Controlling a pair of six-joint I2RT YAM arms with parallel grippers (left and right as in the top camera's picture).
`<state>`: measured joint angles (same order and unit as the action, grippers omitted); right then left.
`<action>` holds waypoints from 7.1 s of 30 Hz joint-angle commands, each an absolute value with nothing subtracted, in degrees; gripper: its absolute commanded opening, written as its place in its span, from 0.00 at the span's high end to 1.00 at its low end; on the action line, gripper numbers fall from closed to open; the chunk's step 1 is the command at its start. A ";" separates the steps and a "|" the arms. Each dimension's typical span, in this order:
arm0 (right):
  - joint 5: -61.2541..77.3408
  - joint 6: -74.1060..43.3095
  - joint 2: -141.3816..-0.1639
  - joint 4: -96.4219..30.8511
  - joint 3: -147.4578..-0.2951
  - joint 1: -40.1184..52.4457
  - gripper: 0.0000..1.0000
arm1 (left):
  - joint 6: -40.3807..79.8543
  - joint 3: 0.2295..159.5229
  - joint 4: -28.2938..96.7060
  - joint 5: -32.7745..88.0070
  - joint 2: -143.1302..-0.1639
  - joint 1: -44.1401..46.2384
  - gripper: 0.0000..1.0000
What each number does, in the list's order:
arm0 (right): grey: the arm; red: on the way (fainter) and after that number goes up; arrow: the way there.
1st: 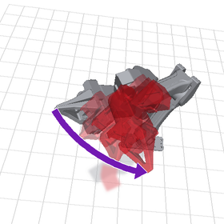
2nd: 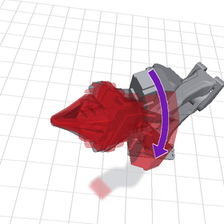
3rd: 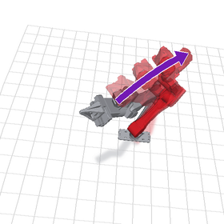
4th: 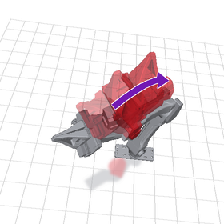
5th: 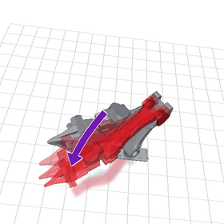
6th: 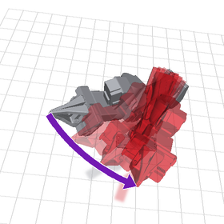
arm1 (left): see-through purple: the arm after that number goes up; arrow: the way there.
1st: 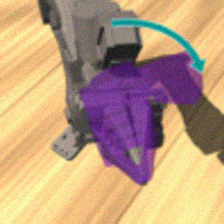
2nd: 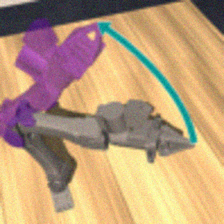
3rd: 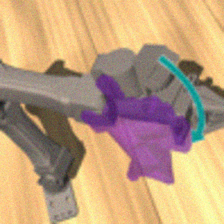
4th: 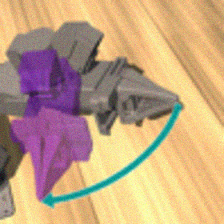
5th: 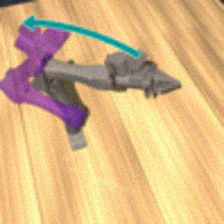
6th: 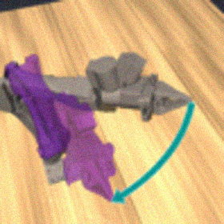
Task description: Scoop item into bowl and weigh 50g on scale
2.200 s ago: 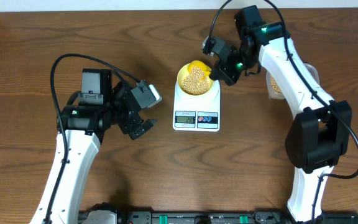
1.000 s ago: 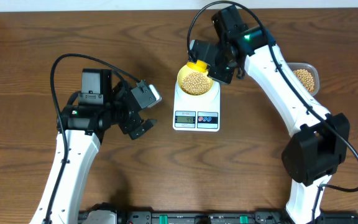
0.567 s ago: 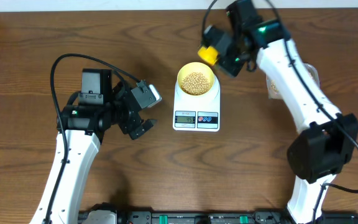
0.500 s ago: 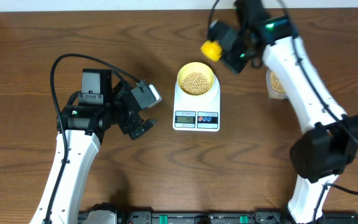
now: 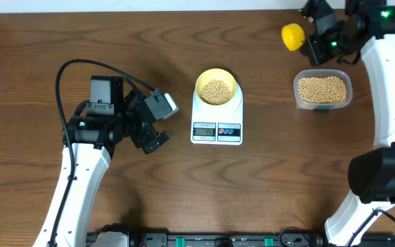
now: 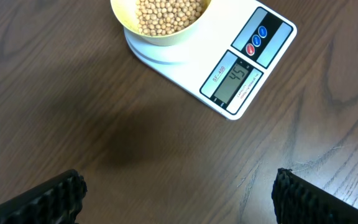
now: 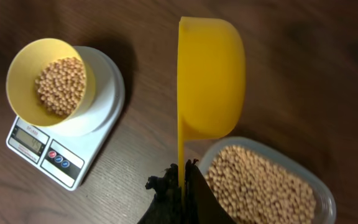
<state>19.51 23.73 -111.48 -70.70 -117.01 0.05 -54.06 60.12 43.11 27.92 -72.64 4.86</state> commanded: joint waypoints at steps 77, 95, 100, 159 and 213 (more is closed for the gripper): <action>-8.58 16.32 -110.26 -69.63 -97.65 -8.62 0.99 | -54.61 59.61 43.24 27.55 -72.99 4.62 0.03; -8.14 16.34 -115.09 -69.19 -97.62 -8.47 0.99 | -54.61 59.61 43.24 27.55 -72.99 4.62 0.02; -3.42 16.78 -115.44 -68.99 -97.62 -8.36 0.99 | -54.61 59.61 43.24 27.55 -72.99 4.62 0.02; 43.40 26.83 -115.39 -75.90 -98.24 -23.57 0.99 | -54.61 59.61 43.24 27.55 -72.99 4.62 0.03; 48.23 -2.46 -115.39 -55.44 -98.26 11.03 0.99 | -54.61 59.61 43.24 27.55 -72.99 4.62 0.03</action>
